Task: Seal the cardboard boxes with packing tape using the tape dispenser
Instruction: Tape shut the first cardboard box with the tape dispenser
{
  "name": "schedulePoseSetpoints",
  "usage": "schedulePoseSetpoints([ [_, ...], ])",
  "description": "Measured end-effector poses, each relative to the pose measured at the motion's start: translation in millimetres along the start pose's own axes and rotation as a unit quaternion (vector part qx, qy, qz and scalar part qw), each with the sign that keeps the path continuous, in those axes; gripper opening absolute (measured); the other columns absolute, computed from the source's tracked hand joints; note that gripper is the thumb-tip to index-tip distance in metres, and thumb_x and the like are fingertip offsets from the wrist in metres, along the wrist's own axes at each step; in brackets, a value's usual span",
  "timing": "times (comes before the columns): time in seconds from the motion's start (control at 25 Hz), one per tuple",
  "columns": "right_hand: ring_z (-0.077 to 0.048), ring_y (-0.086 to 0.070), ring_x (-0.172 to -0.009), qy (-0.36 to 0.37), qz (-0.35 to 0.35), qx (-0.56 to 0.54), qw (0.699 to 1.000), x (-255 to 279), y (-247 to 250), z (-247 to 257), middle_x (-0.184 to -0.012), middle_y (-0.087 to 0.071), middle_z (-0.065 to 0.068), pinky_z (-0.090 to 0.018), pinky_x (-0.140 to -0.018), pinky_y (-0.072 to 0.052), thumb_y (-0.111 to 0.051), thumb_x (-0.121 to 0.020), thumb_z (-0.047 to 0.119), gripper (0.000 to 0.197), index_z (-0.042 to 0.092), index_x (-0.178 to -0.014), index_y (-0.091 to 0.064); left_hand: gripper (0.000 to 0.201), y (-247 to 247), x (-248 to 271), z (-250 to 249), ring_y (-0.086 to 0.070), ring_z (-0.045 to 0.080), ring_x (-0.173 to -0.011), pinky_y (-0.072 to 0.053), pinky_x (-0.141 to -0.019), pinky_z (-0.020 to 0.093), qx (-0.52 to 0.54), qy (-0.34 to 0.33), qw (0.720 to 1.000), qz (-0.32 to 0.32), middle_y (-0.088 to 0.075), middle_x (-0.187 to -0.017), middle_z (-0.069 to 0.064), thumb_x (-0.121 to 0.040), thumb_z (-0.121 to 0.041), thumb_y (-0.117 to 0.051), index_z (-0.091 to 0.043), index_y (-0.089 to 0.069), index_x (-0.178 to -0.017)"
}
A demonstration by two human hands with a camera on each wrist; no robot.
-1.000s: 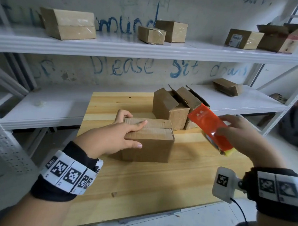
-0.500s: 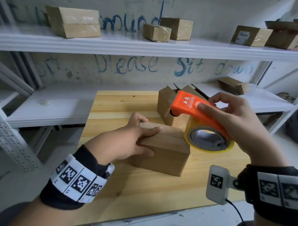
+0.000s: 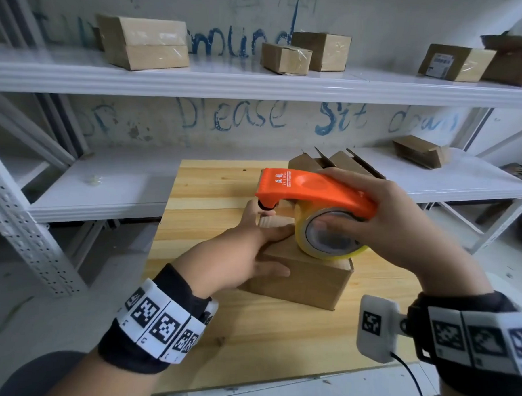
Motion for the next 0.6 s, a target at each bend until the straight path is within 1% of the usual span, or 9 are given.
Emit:
schedulePoseSetpoints([
  [0.12, 0.0, -0.063, -0.098, 0.004, -0.007, -0.027, 1.0, -1.3, -1.6, -4.4, -0.11, -0.067, 0.021, -0.033, -0.086, -0.055, -0.082, -0.07, 0.045, 0.067, 0.052, -0.13, -0.055, 0.064, 4.0, 2.1, -1.8, -0.052, 0.015, -0.12, -0.043, -0.107, 0.035, 0.043, -0.016, 0.999, -0.027, -0.018, -0.138, -0.015, -0.08, -0.055, -0.076, -0.055, -0.047, -0.137],
  [0.24, 0.0, -0.063, -0.098, 0.006, -0.006, -0.027, 1.0, -1.6, -0.8, -5.2, -0.108, -0.066, 0.026, -0.037, -0.087, -0.056, -0.081, -0.065, 0.053, 0.067, 0.057, -0.127, -0.054, 0.065, 7.8, 4.0, 0.1, -0.046, 0.002, -0.123, -0.039, -0.103, 0.023, 0.085, -0.021, 0.995, -0.045, -0.025, -0.134, -0.022, -0.075, -0.056, -0.08, -0.052, -0.052, -0.134],
  [0.36, -0.008, -0.068, -0.096, 0.009, 0.008, -0.058, 0.998, -0.8, -3.0, -4.1, -0.107, -0.07, 0.016, -0.044, -0.085, -0.057, -0.077, -0.062, 0.071, 0.069, 0.053, -0.126, -0.057, 0.056, 15.6, 7.5, 4.0, -0.042, -0.011, -0.124, -0.032, -0.1, 0.011, 0.15, -0.024, 0.988, -0.039, -0.037, -0.132, -0.033, -0.076, -0.045, -0.084, -0.05, -0.057, -0.125],
  [0.4, -0.01, -0.069, -0.094, 0.011, 0.006, -0.074, 0.997, -0.5, -2.9, -2.9, -0.106, -0.07, 0.014, -0.046, -0.083, -0.057, -0.074, -0.063, 0.074, 0.068, 0.051, -0.125, -0.059, 0.052, 22.3, 9.8, 4.3, -0.043, -0.011, -0.128, -0.031, -0.103, 0.011, 0.192, -0.032, 0.98, -0.045, -0.046, -0.132, -0.036, -0.076, -0.039, -0.085, -0.044, -0.062, -0.123],
  [0.44, -0.012, -0.07, -0.092, 0.014, 0.001, -0.084, 0.996, 0.1, -2.5, -0.9, -0.106, -0.07, 0.013, -0.047, -0.08, -0.058, -0.07, -0.066, 0.077, 0.064, 0.05, -0.124, -0.06, 0.048, 30.3, 12.1, 6.6, -0.046, -0.01, -0.129, -0.032, -0.106, 0.014, 0.245, -0.038, 0.967, -0.054, -0.057, -0.129, -0.033, -0.077, -0.032, -0.086, -0.037, -0.067, -0.121],
  [0.48, -0.012, -0.07, -0.089, 0.019, -0.004, -0.087, 0.996, 0.8, -2.0, 1.0, -0.105, -0.071, 0.014, -0.047, -0.077, -0.059, -0.066, -0.07, 0.077, 0.061, 0.049, -0.123, -0.061, 0.042, 38.5, 15.5, 8.4, -0.051, -0.01, -0.125, -0.035, -0.105, 0.016, 0.302, -0.041, 0.95, -0.067, -0.066, -0.122, -0.028, -0.079, -0.024, -0.085, -0.031, -0.07, -0.117],
  [0.52, -0.012, -0.07, -0.087, 0.024, -0.008, -0.087, 0.996, 1.2, -1.9, 2.3, -0.104, -0.071, 0.015, -0.046, -0.076, -0.059, -0.063, -0.074, 0.076, 0.057, 0.048, -0.123, -0.062, 0.036, 45.2, 18.7, 10.8, -0.057, -0.009, -0.117, -0.039, -0.101, 0.017, 0.351, -0.042, 0.932, -0.082, -0.072, -0.113, -0.023, -0.08, -0.016, -0.084, -0.025, -0.072, -0.113],
  [0.56, -0.011, -0.07, -0.088, 0.028, -0.01, -0.088, 0.996, 1.5, -1.8, 3.2, -0.104, -0.071, 0.016, -0.044, -0.075, -0.059, -0.062, -0.077, 0.073, 0.054, 0.046, -0.124, -0.062, 0.031, 49.7, 20.1, 12.9, -0.062, -0.005, -0.109, -0.042, -0.096, 0.019, 0.387, -0.041, 0.916, -0.095, -0.075, -0.107, -0.015, -0.081, -0.013, -0.082, -0.018, -0.073, -0.11],
  [0.6, -0.01, -0.07, -0.088, 0.03, -0.012, -0.09, 0.995, 1.5, -1.7, 3.4, -0.104, -0.071, 0.016, -0.039, -0.074, -0.059, -0.063, -0.08, 0.07, 0.052, 0.044, -0.125, -0.062, 0.029, 51.1, 20.1, 14.8, -0.064, 0.004, -0.109, -0.042, -0.095, 0.024, 0.414, -0.035, 0.904, -0.102, -0.076, -0.109, -0.002, -0.08, -0.016, -0.079, -0.011, -0.073, -0.109],
])
Point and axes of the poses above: each hand's wrist, its own x-axis away from the middle knuckle, its own y-axis out of the back of the hand, z = x × y, the point moved 10 cm from there along -x, towards the middle knuckle
